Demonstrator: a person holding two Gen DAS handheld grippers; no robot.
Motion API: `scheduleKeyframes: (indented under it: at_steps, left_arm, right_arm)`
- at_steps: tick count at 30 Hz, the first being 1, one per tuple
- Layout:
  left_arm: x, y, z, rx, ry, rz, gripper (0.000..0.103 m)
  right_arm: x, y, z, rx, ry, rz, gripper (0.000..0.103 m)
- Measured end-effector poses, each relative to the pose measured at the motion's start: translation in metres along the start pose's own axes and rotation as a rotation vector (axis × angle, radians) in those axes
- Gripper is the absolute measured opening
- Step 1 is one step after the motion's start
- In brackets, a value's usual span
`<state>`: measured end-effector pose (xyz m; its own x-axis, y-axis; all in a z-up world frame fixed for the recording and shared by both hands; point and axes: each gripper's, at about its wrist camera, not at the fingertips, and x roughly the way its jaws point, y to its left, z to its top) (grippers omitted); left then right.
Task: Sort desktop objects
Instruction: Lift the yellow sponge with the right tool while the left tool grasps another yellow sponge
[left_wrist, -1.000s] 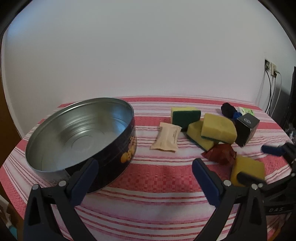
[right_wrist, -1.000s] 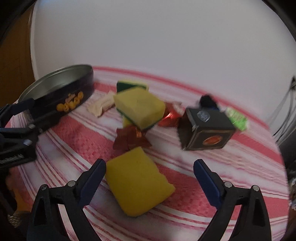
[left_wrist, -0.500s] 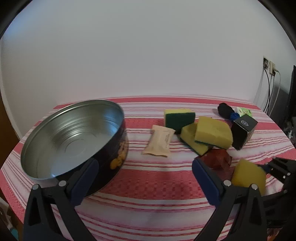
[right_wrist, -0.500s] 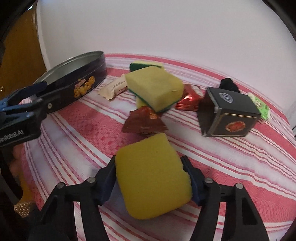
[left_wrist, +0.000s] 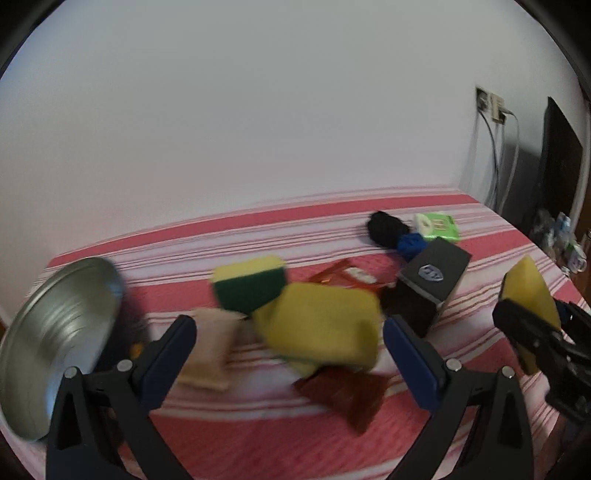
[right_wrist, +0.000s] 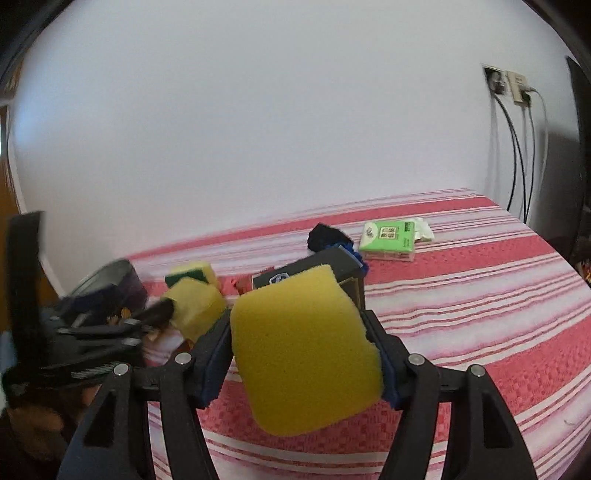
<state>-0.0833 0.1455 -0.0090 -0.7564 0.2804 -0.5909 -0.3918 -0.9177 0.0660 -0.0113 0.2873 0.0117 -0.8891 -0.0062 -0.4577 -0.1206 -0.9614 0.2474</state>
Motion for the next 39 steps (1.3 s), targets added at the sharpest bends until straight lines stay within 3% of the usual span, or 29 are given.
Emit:
scheduleKeyframes:
  at_steps: [5, 7, 8, 10, 17, 23, 39]
  left_arm:
    - [0.033, -0.024, 0.008, 0.036, 0.056, 0.03, 0.102]
    - [0.045, -0.028, 0.007, 0.048, 0.086, 0.056, 0.091]
    - [0.052, -0.029, 0.006, 0.048, 0.109, 0.054, 0.079]
    - [0.063, -0.024, 0.002, 0.034, 0.168, 0.037, 0.073]
    - [0.055, -0.012, 0.0, -0.028, 0.133, 0.023, 0.069]
    - [0.035, -0.008, -0.001, -0.037, 0.055, 0.062, 0.069]
    - [-0.017, 0.035, -0.016, -0.14, 0.003, 0.03, 0.069]
  right_arm:
    - [-0.003, -0.004, -0.001, 0.022, -0.017, -0.028, 0.069]
    - [-0.003, -0.002, 0.0, 0.015, -0.016, -0.021, 0.068]
    - [-0.003, 0.0, 0.001, 0.012, -0.018, -0.025, 0.069]
    - [-0.004, 0.001, 0.001, 0.006, -0.018, -0.023, 0.069]
    - [-0.004, 0.0, 0.001, 0.016, -0.01, -0.046, 0.069]
    - [-0.007, -0.003, 0.002, 0.025, -0.044, -0.09, 0.069]
    - [-0.022, 0.016, 0.0, -0.049, -0.123, -0.216, 0.069]
